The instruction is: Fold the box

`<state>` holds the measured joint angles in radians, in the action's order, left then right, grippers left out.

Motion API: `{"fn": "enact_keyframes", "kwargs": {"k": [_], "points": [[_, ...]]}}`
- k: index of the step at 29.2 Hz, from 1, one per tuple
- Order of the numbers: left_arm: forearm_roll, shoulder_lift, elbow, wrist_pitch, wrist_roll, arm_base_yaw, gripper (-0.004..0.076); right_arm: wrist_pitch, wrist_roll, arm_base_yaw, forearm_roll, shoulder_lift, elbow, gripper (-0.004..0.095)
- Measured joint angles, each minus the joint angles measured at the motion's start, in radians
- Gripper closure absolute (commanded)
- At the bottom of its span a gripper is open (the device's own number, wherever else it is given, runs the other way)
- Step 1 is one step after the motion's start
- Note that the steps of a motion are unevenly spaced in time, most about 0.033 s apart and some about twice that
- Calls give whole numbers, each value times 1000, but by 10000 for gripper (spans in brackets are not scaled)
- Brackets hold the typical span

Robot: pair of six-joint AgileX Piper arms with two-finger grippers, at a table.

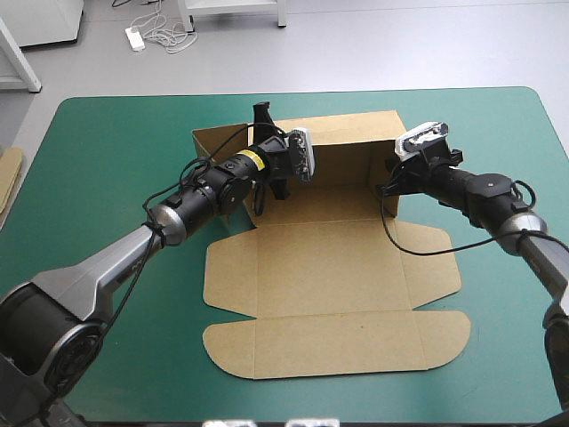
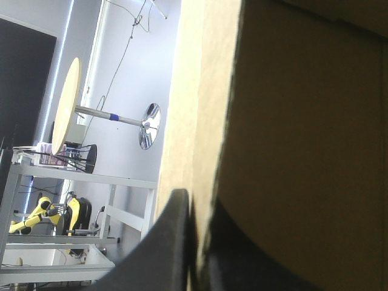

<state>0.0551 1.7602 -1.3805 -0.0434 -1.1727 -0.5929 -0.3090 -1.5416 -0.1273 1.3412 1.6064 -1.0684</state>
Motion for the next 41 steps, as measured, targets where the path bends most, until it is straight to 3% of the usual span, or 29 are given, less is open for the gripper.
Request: {"fn": "enact_keyframes", "kwargs": {"k": [2,6,8,13,15,21,31,41], "points": [[0,0,0,0,-1,1,733,0,4,5,5,0,0,922],[0,0,0,-1,-2,2,729,6,22,7,17,0,0,923],[0,0,0,-2,-3,2,689,8,25,7,19,0,0,923],[10,-3,2,-18,3,2,380,8,36,7,19,0,0,923],[23,-8,3,-31,9,-2,307,-14,35,5,19,0,0,923],[93,-73,13,-146,14,-35,301,-81,31,-9,14,0,0,923],[134,-180,13,-428,17,-135,300,-113,69,-16,-22,0,0,923],[397,-329,-69,-536,-20,-159,340,-97,93,-16,-31,-1,0,923]]}}
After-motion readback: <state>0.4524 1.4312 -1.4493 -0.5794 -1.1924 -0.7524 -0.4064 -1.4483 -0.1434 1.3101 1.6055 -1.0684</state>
